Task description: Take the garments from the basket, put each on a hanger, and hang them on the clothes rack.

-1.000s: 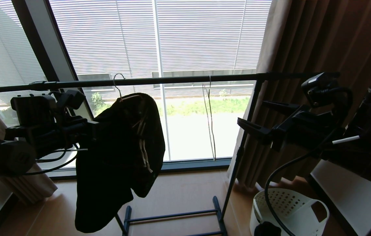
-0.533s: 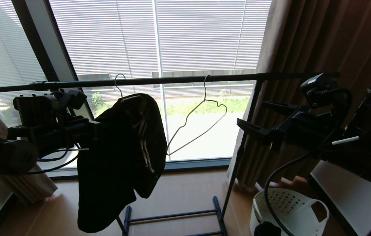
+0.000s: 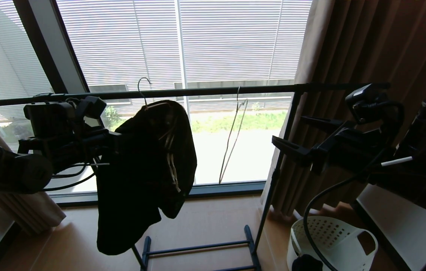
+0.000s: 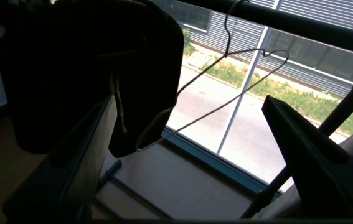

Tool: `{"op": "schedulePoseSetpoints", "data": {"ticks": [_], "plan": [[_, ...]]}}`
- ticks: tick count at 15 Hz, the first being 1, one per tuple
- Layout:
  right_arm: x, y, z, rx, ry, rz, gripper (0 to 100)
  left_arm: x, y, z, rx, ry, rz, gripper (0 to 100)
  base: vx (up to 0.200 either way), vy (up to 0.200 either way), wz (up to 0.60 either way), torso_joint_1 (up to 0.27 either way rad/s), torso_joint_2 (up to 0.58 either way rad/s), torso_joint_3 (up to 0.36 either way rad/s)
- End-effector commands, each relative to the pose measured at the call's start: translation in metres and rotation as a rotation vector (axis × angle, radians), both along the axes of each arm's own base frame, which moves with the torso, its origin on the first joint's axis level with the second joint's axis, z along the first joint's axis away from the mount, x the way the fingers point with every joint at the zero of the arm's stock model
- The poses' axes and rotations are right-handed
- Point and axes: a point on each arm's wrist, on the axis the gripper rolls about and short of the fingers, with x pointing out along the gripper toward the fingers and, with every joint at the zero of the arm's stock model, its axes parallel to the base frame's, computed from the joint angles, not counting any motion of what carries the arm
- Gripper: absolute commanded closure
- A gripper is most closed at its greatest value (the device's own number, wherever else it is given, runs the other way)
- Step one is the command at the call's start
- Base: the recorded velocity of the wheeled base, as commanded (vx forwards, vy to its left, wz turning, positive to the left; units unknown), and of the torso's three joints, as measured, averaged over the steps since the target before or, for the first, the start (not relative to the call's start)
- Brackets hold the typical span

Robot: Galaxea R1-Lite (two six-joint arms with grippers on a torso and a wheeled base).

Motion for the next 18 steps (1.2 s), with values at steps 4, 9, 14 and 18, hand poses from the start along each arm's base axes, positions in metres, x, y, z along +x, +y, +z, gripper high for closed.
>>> {"op": "schedulePoseSetpoints", "data": {"ticks": [4,9,14,18], "plan": [[0.0,0.0,-0.001,-0.001,0.001,0.001,0,0.016,-0.001,-0.007,0.0,0.003,0.0,100,0.0,0.0,0.0,0.0,0.0,0.0],[0.0,0.0,-0.001,-0.002,0.003,0.001,0,0.018,-0.001,-0.013,0.001,0.019,0.0,100,0.0,0.0,0.0,0.0,0.0,0.0],[0.001,0.001,-0.003,-0.005,0.008,0.002,0,0.017,-0.001,-0.016,0.002,0.028,-0.002,100,0.0,0.0,0.0,0.0,0.0,0.0],[0.002,0.001,-0.003,-0.006,0.007,0.002,0,0.015,-0.003,-0.018,0.004,0.037,-0.007,100,0.0,0.0,0.0,0.0,0.0,0.0]]}}
